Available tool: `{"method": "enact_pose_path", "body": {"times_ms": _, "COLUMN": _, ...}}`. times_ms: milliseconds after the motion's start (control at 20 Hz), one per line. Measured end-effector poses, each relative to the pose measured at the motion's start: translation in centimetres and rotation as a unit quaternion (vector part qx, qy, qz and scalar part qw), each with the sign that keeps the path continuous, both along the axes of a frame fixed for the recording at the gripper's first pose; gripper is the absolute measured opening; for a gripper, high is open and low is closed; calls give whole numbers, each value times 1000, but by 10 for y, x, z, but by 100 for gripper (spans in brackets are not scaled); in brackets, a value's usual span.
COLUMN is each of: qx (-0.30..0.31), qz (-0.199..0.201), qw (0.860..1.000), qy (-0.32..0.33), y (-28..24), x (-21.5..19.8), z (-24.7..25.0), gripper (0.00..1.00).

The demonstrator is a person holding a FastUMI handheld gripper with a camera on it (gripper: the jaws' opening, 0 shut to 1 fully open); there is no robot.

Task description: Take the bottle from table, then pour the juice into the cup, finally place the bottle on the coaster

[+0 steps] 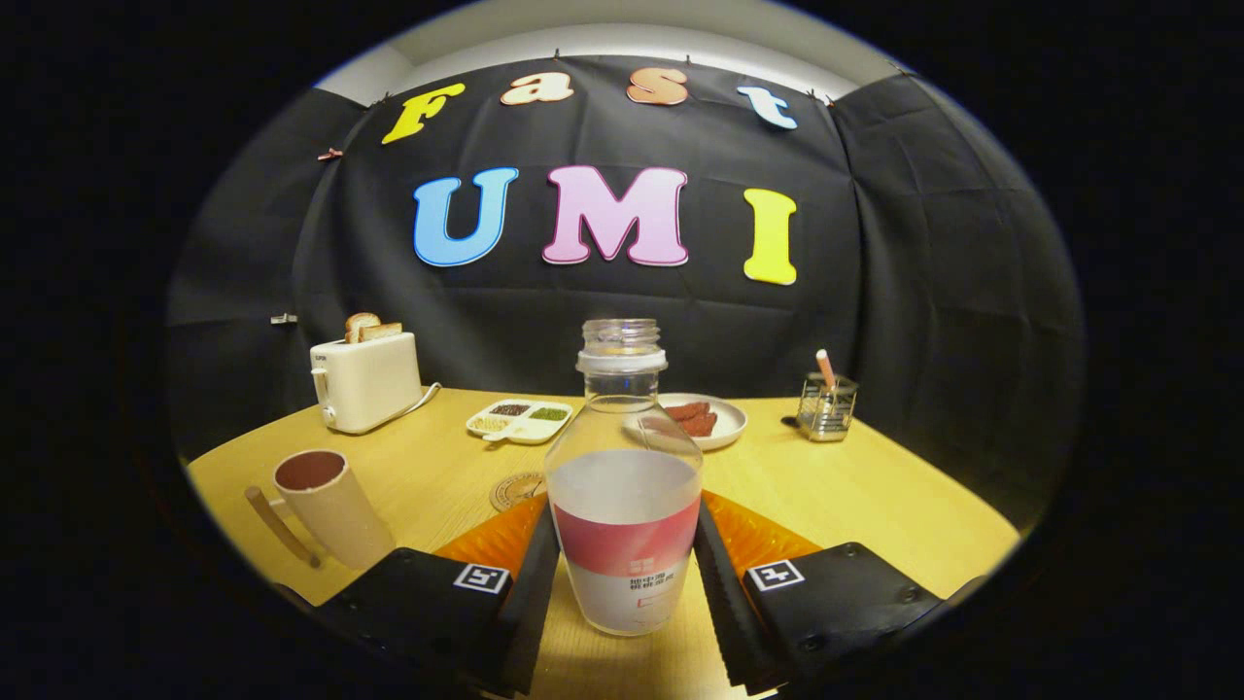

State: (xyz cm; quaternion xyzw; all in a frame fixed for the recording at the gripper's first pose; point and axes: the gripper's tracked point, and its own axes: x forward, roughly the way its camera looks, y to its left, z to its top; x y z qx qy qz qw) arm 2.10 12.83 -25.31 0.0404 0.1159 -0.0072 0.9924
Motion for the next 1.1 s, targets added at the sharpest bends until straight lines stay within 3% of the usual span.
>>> {"method": "enact_pose_path", "body": {"times_ms": 350, "qx": -112, "qz": -12, "qw": 994, "qy": 15, "y": -2, "x": 20, "z": 74, "gripper": 71}}
{"method": "enact_pose_path", "body": {"times_ms": 600, "qx": -230, "qz": -9, "qw": 973, "qy": -6, "y": 13, "x": 23, "z": 107, "gripper": 71}}
{"method": "enact_pose_path", "body": {"times_ms": 900, "qx": -288, "qz": 27, "qw": 957, "qy": 3, "y": 42, "x": 20, "z": 107, "gripper": 71}}
{"method": "enact_pose_path", "body": {"times_ms": 1100, "qx": -345, "qz": 39, "qw": 938, "qy": 11, "y": 50, "x": 23, "z": 97, "gripper": 71}}
